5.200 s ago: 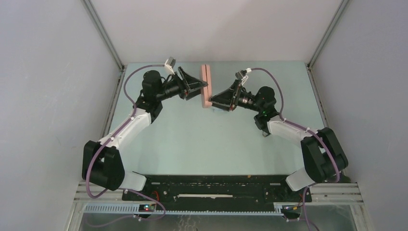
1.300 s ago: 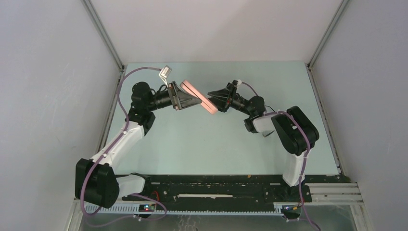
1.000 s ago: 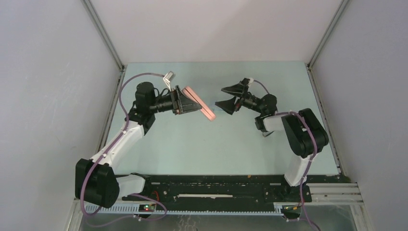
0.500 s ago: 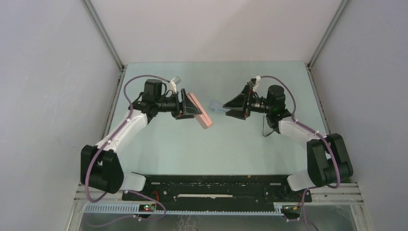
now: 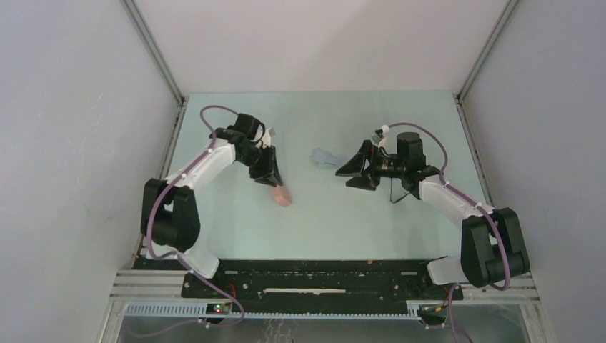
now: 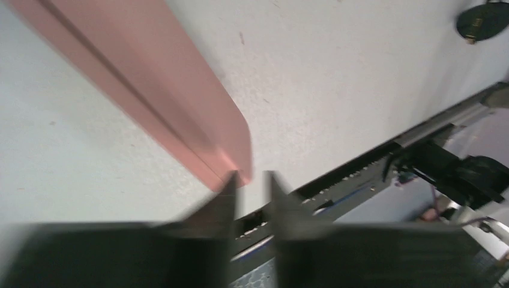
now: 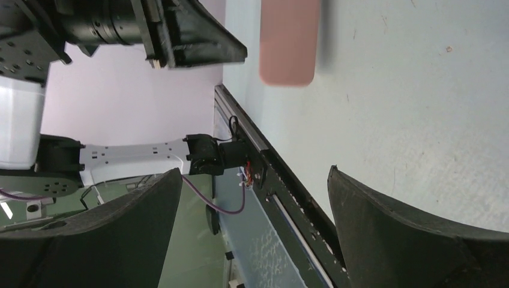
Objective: Organize the sunglasses
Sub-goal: Place the sunglasses case at the center of the board.
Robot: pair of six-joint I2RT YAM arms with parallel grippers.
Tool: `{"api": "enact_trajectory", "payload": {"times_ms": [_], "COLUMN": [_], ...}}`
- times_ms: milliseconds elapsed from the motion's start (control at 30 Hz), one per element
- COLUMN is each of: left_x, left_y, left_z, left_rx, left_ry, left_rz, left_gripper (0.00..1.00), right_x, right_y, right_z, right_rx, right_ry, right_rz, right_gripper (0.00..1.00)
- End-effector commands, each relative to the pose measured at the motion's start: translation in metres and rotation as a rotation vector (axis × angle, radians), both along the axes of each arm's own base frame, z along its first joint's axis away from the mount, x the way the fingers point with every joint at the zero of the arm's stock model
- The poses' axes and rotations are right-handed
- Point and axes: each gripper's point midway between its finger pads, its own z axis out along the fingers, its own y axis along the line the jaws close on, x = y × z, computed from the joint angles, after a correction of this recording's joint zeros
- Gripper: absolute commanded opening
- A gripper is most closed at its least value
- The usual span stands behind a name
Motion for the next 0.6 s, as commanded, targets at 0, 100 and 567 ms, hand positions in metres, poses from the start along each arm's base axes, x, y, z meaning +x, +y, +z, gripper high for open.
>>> {"api": "enact_trajectory", "payload": {"times_ms": [0,100,567], "left_x": [0.010,0.023,0.025], "left_y": [0.018,0.011,0.050], "left_z": [-0.005,-0.008,0.025], "left_rx": [0.196,0.222,0.388], "left_ry": [-0.013,-0.023,-0.268], "left_rz": [-0.076,-0.073,0.224], "left_gripper": [0.00,0.00,0.61], "right_x": [0.005,0.004,-0.001], "right_y": [-0.001,-0.001,-0.001], "right_z": [0.012,0.013,0.005], "right_rx": [-0.014,-0.016,-0.042], "right_ry": [-0.063,-0.065,-0.043], "right_rz": [0.008,0.006,0.018], "right_gripper": [1.00,1.00,1.00]}}
